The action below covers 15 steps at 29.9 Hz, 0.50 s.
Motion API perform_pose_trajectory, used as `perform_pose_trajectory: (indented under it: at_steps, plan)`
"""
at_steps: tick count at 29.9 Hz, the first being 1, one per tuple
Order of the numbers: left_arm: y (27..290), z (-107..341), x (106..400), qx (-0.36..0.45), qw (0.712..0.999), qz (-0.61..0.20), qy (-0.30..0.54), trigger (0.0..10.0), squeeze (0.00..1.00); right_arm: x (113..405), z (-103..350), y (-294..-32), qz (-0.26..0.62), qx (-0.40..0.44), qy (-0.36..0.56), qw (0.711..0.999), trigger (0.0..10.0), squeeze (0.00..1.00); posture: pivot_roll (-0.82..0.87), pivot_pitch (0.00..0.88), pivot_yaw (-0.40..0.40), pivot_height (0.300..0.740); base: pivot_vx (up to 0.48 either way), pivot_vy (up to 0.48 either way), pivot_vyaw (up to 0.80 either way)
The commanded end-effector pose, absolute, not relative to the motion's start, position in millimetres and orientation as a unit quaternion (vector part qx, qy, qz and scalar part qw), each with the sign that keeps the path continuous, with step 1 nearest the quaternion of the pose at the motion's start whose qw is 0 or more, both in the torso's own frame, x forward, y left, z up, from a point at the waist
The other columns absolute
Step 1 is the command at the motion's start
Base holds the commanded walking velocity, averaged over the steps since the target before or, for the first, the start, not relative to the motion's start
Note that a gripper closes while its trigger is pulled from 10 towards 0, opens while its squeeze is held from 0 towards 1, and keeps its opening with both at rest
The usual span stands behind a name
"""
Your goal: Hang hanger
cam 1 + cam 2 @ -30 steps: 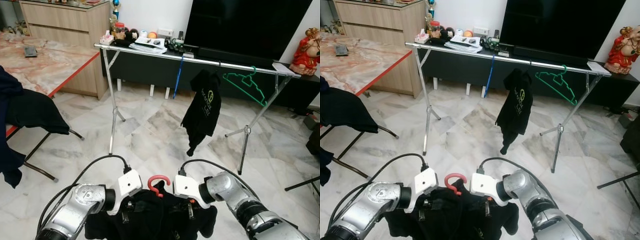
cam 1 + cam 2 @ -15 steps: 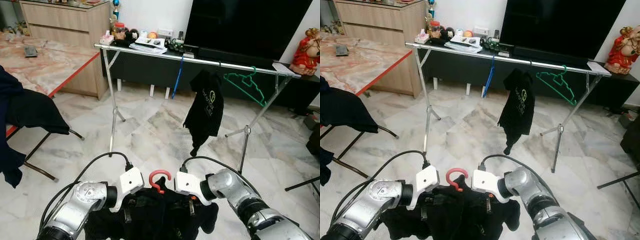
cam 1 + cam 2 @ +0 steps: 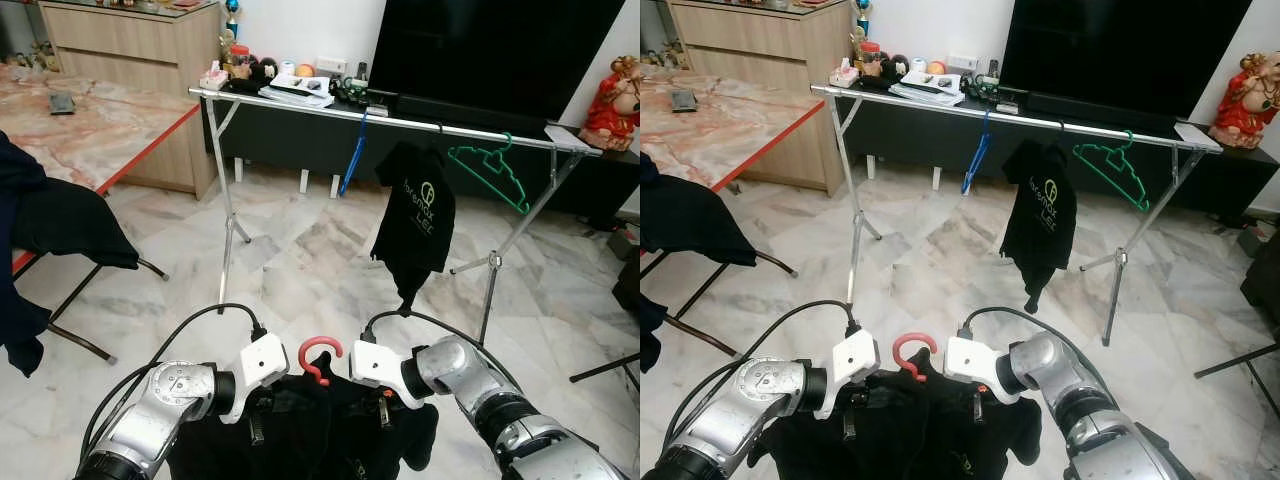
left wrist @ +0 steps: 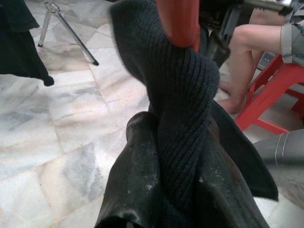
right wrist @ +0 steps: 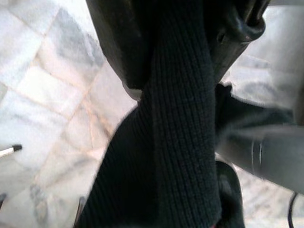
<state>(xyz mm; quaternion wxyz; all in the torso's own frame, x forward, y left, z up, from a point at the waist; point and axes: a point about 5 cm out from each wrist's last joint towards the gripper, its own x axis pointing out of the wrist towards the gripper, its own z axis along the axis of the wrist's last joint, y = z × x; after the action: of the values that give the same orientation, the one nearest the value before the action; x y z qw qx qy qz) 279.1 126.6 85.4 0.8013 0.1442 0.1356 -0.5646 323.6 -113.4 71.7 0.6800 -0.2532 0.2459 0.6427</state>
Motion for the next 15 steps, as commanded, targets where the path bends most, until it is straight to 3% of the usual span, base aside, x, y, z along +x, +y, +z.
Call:
perform_pose_trajectory:
  at_steps: [1,15]
  plan:
    - [121,85,282,0.15,0.801,-0.563,0.136,0.0,0.0,333,91,-103,0.651,-0.244,0.201,0.69,10.0,1.0,0.03,0.0,-0.125,0.74,0.0,0.0,0.0]
    - [136,72,293,0.188,0.834,-0.495,0.153,0.0,0.0,330,93,-116,0.68,-0.301,0.228,0.628,10.0,1.0,0.03,0.0,-0.127,0.74,0.0,0.0,0.0]
